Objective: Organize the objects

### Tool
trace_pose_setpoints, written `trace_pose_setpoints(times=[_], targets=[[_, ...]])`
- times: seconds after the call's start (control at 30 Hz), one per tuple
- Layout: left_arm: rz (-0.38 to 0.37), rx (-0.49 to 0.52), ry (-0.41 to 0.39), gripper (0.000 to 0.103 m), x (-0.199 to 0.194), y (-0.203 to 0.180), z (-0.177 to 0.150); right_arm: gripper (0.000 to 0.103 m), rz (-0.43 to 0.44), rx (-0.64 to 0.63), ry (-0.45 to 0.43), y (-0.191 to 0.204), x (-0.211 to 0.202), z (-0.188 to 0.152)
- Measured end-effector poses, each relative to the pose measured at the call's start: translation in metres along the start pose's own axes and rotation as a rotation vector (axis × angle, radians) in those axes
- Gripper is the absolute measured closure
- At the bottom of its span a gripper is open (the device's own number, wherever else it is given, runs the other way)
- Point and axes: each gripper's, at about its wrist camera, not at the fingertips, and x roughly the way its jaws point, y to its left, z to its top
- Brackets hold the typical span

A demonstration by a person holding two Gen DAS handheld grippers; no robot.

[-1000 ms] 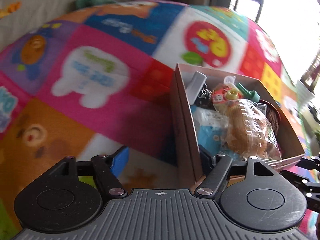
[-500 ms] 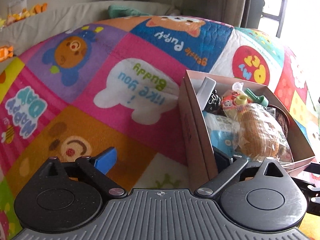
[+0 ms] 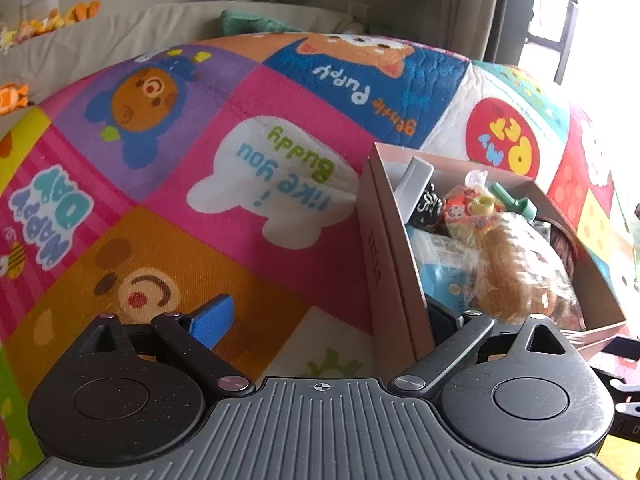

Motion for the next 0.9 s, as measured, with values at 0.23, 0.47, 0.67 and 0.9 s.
trace_pose_setpoints(times=[0.23, 0.47, 0.67, 0.9], targets=[[-0.083, -0.018, -0.133, 0.005, -0.085, -0.020, -0.039, 0.004, -0.028, 0.127, -0.040, 0.000, -0.040, -0.031], [-0.104, 0.114, -0.073, 0.005, -0.113, -0.069, -0.115, 0.000, -0.064, 0.182, 0.026, 0.015, -0.059, -0.084], [0.064, 0.136, -0.028, 0.005, -0.085, -0.083, -0.125, 0.000, -0.146, 0.198, 0.026, 0.013, -0.055, -0.084], [0.089, 0.127, -0.022, 0.002, -0.079, -0.083, -0.123, 0.000, -0.160, 0.179, -0.012, 0.013, -0.038, -0.076]])
